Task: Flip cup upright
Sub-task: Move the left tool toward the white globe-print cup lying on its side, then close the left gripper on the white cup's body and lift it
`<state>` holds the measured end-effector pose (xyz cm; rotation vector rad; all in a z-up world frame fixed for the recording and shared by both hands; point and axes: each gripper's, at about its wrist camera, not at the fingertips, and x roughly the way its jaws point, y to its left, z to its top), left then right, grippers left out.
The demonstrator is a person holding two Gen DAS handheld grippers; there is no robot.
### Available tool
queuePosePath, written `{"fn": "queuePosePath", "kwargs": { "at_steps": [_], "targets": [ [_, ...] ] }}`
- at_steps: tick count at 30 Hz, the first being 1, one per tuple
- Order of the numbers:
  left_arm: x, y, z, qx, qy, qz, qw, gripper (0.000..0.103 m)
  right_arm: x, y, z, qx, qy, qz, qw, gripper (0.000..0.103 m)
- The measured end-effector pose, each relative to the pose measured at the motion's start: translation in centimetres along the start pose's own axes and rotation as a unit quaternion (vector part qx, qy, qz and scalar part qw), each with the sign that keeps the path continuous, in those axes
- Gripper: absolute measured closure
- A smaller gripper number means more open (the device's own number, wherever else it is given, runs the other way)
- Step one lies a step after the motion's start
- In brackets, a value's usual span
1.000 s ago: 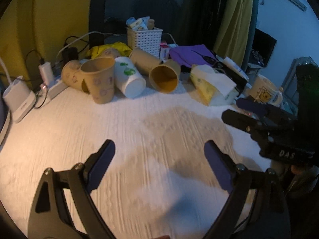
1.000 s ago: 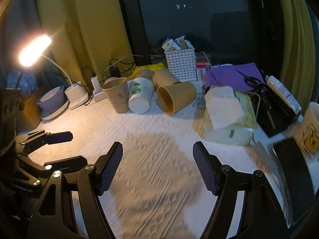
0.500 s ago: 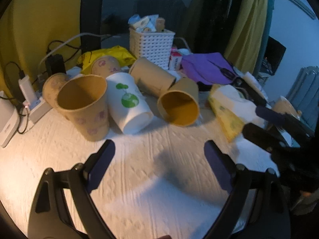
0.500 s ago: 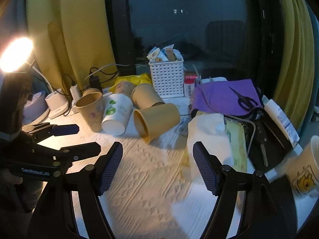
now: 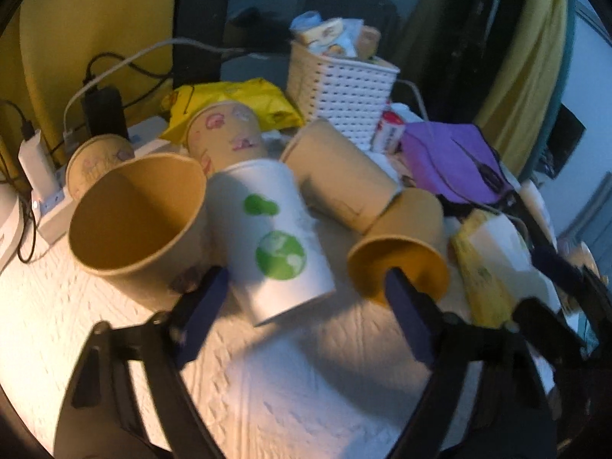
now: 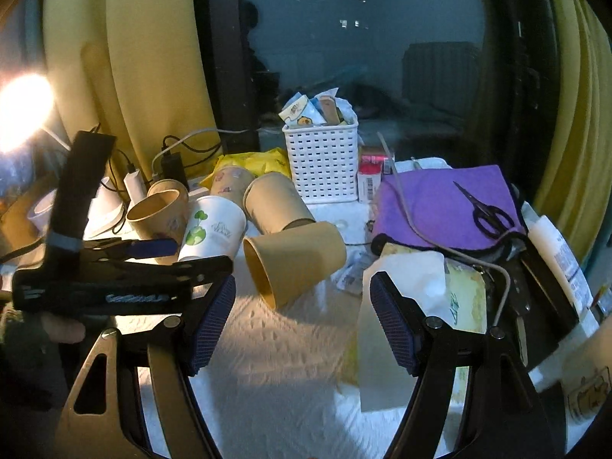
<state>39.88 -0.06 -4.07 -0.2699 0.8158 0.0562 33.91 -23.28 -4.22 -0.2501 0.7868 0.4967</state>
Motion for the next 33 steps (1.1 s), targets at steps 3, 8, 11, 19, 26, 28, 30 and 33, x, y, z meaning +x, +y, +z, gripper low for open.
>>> {"fn": "queuePosePath", "kwargs": {
  "at_steps": [3, 8, 11, 19, 26, 28, 30, 33],
  "targets": [
    [0.5, 0.4, 0.1, -0.007, 0.005, 0.007, 0.9999, 0.031, 0.2, 0.0, 0.1, -0.002, 0.000, 0.002, 1.000, 0.027],
    [0.7, 1.0, -0.1, -0.013, 0.010, 0.004, 0.9999, 0.039, 0.3, -0.3, 0.0, 0.001, 0.001, 0.001, 1.000, 0.027],
    [0.6, 1.0, -0.2, -0.011, 0.012, -0.002, 0.9999, 0.039, 0.2, -0.2, -0.1, 0.003, 0.002, 0.002, 1.000, 0.027],
    [-1.6, 0.5, -0.9, -0.007, 0.013, -0.024, 0.9996, 0.040, -0.9, 0.3, -0.1, 0.008, -0.001, 0.006, 1.000, 0.027],
    [-4.2, -0.3, -2.8, 0.004, 0.020, -0.042, 0.9989, 0.040, -2.6, 1.2, -0.6, 0.012, -0.002, 0.010, 1.000, 0.027],
    [-5.1, -0.4, -3.5, 0.006, 0.020, -0.047, 0.9987, 0.040, -3.2, 1.5, -0.8, 0.014, -0.003, 0.010, 1.000, 0.027],
    [-6.0, -0.6, -4.3, 0.013, 0.021, -0.050, 0.9984, 0.040, -3.9, 1.8, -1.2, 0.017, -0.003, 0.011, 1.000, 0.027],
    [-7.2, -0.8, -5.3, 0.015, 0.021, -0.057, 0.9980, 0.040, -4.7, 2.5, -1.7, 0.017, -0.001, 0.012, 1.000, 0.027]
  ]
}}
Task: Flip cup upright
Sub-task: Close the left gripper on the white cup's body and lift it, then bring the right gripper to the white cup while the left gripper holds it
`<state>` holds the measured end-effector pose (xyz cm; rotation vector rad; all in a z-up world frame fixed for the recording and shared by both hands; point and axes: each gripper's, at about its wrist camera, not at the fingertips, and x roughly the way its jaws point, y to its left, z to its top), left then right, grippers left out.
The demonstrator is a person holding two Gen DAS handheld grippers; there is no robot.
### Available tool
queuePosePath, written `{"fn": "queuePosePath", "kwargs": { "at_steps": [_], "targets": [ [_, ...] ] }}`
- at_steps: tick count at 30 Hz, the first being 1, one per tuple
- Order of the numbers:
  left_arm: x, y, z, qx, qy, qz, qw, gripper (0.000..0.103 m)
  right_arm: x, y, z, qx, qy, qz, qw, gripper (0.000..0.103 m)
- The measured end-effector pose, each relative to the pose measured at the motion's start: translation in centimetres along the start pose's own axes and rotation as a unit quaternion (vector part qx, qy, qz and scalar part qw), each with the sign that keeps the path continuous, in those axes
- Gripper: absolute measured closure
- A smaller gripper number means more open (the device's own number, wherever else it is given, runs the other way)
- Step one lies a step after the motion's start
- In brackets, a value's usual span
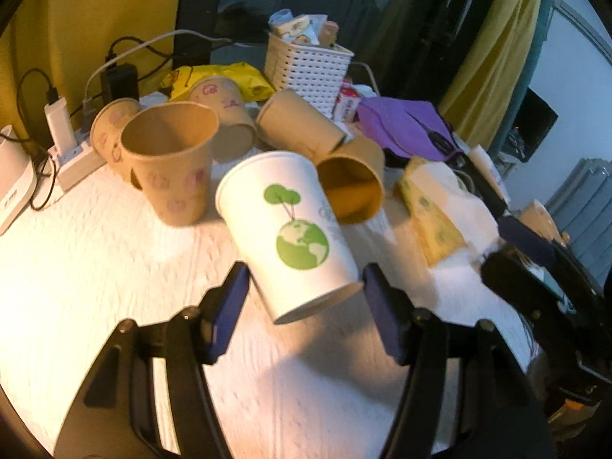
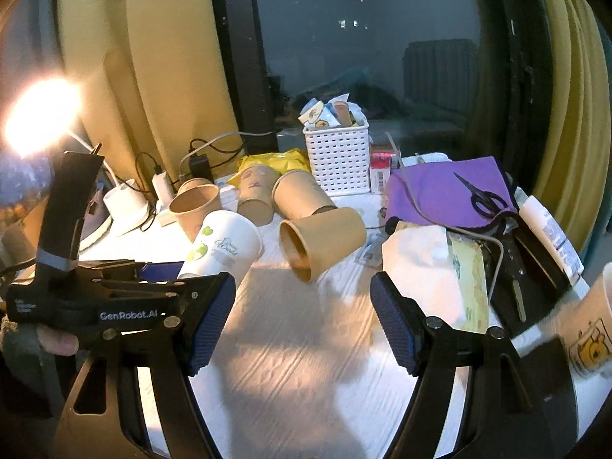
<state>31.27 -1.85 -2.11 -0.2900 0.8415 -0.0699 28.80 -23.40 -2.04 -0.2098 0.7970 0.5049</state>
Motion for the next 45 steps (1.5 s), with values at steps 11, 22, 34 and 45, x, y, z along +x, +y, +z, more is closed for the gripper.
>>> {"fn": "queuePosePath", "kwargs": {
  "at_steps": [11, 22, 34, 45],
  "targets": [
    [-4.7, -0.9, -4.4, 0.015, -0.019, -0.014, 0.9996, 0.040, -3.2, 2.3, -1.5, -0.005, -0.005, -0.001, 1.000, 0.027],
    [-9.6, -1.0, -10.6, 0.027, -0.039, -0.026, 0.9985, 0.040, -5.8, 4.9, -4.6, 0.008, 0.016, 0.026, 1.000, 0.027],
    [-14.4, 0.5, -17.1, 0.038, -0.096, -0.071, 0.9921, 0.040, -8.5, 8.7, -8.6, 0.021, 0.030, 0.062, 0.997, 0.027],
    [-18.8, -0.4, -23.3, 0.106, -0.167, -0.044, 0.9793, 0.040, -11.8, 12.7, -10.0, 0.034, 0.039, 0.161, 0.986, 0.027]
  ]
}}
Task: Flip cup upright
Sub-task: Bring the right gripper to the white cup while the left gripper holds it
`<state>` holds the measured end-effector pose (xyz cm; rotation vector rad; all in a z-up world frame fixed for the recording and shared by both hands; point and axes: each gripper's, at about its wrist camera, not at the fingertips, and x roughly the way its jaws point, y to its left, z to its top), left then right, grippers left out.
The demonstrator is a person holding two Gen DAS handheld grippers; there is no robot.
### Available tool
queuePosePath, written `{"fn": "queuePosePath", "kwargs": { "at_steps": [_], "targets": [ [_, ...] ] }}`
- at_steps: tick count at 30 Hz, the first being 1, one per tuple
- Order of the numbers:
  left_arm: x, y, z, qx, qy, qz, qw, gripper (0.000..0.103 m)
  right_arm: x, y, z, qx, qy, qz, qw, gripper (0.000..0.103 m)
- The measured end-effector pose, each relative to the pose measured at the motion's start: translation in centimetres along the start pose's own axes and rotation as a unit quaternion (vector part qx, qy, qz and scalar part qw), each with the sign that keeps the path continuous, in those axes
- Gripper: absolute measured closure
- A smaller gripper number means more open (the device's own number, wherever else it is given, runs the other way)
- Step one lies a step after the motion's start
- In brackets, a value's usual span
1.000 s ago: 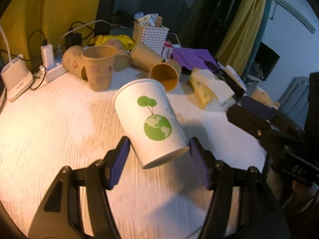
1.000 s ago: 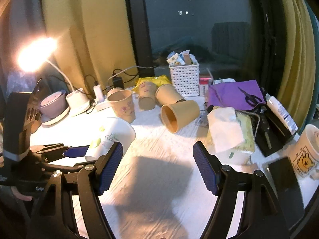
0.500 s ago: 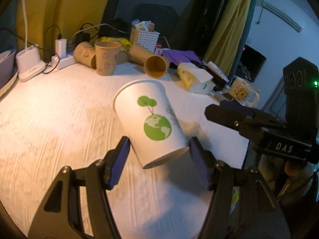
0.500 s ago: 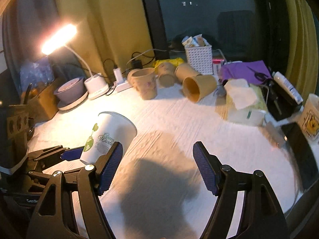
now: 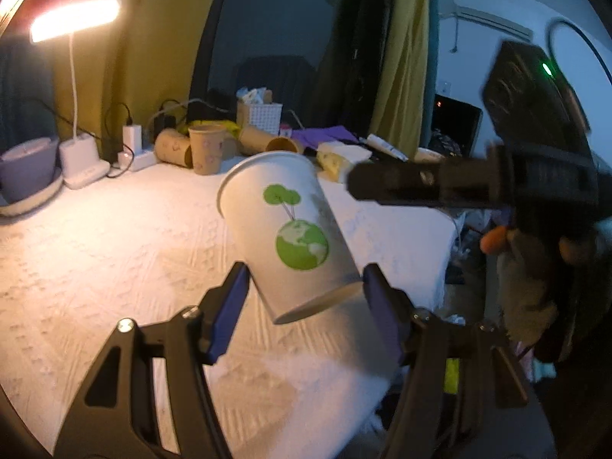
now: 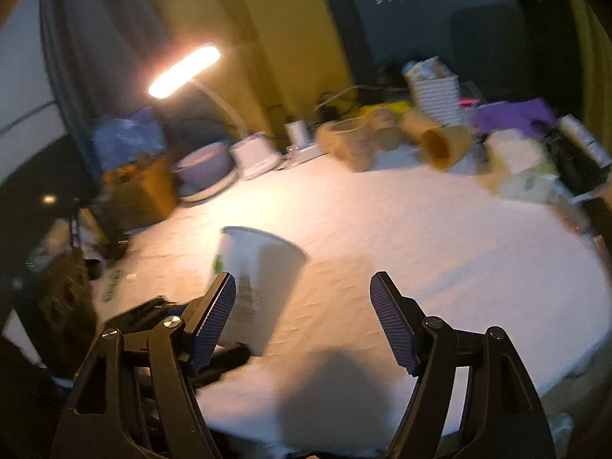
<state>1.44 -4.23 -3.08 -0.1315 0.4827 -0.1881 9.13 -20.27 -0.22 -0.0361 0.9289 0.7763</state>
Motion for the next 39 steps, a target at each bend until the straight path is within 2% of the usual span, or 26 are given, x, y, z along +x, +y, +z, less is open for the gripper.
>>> {"fn": "queuePosePath", "kwargs": {
  "at_steps": [11, 23, 39],
  "targets": [
    [-2.3, 0.0, -1.8, 0.003, -0.032, -0.024, 0.9992, 0.040, 1.4, 1.7, -0.2, 0.009, 0.036, 0.079, 0.996, 0.027],
    [-3.1, -0.3, -2.6, 0.006, -0.044, -0.024, 0.9987, 0.040, 3.9, 1.7, 0.0, 0.024, 0.075, 0.105, 0.991, 0.027],
    [-3.1, 0.0, -2.3, 0.011, -0.041, -0.032, 0.9986, 0.039, 5.1, 1.9, 0.2, 0.014, 0.091, 0.129, 0.987, 0.029]
  ]
}}
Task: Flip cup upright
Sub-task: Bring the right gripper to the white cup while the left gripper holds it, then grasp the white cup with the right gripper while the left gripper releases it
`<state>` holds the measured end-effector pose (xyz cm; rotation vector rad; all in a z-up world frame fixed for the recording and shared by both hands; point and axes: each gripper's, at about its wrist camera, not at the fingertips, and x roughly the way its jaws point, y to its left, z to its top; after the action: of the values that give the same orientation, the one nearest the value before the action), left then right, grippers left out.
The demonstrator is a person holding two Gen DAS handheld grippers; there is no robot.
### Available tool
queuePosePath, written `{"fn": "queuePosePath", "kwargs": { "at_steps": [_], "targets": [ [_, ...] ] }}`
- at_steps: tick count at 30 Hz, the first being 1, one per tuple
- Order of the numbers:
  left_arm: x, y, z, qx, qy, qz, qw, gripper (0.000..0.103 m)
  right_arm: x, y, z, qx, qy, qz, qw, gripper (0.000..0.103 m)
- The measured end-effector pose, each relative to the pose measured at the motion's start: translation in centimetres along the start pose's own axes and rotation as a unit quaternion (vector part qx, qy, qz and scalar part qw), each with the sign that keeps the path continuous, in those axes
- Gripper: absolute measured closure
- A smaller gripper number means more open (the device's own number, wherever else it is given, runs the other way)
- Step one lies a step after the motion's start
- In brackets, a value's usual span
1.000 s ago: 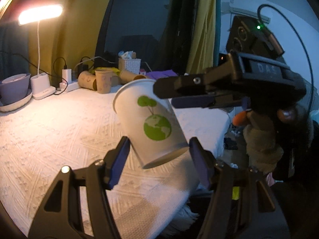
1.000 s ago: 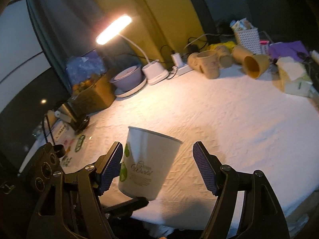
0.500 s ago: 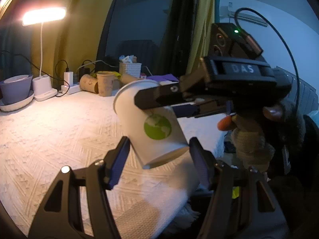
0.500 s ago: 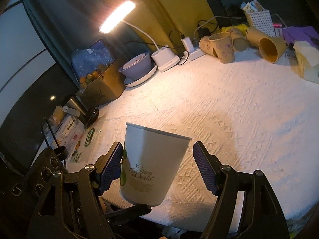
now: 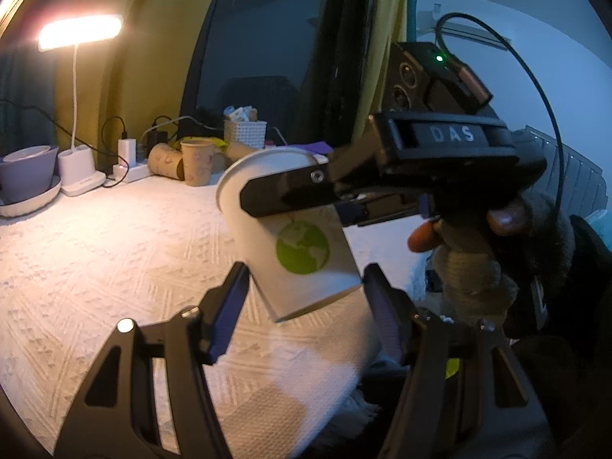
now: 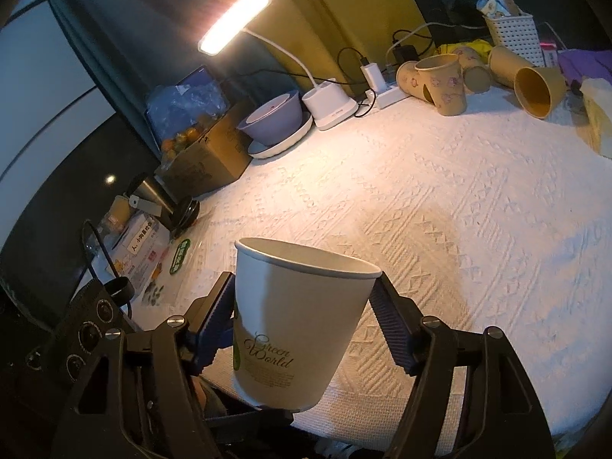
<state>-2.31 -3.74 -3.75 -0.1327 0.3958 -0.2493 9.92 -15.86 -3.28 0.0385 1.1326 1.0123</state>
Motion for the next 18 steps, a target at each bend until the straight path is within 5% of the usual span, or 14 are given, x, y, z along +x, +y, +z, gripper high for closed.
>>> {"fn": "queuePosePath", "kwargs": {
  "at_steps": [18],
  "targets": [
    [-0.1, 4.3, 0.9, -0.071, 0.026, 0.064, 0.9951, 0.031, 0.3, -0.9, 1.8, -0.020, -0.046, -0.077, 0.996, 0.030]
  ]
}}
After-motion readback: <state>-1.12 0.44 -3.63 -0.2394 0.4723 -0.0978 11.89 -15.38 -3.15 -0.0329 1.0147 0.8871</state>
